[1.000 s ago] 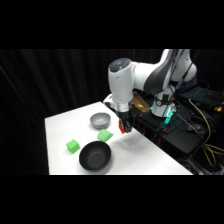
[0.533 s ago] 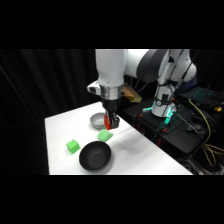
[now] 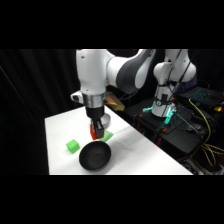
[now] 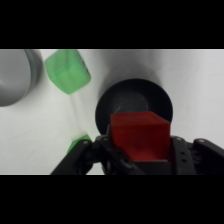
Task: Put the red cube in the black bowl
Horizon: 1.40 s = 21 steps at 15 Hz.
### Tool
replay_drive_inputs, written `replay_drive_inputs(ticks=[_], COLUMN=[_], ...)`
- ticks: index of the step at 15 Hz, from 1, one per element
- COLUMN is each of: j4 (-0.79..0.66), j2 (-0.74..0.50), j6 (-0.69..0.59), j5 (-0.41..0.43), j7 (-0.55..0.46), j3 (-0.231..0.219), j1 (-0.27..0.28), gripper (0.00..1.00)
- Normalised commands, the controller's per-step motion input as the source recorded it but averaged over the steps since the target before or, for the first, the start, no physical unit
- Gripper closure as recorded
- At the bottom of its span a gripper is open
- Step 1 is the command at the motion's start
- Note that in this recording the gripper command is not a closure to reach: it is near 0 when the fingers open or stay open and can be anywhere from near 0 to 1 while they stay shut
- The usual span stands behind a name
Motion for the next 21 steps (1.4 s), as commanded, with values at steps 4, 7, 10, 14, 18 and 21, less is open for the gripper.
replay_drive_inputs(ticks=[4,7,10,14,18,21], j4=[0.44,0.4,0.2,-0.04,-0.21,-0.24], j2=[0.48,0.34,0.04,-0.32,-0.64,-0.69], j6=[0.08,-0.06,-0.21,-0.39,-0.63,-0.53], j5=[0.306,0.223,0.074,-0.035,-0.022,-0.04], j7=[-0.36,-0.3,-0.16,-0.01,0.09,0.08], j3=[0.122,0.101,0.013,-0.061,-0.03,0.004], j1=[-0.127,-0.122,-0.039,0.039,0.055,0.039], gripper=[1.0,0.0,0.0,0.0,0.0,0.0])
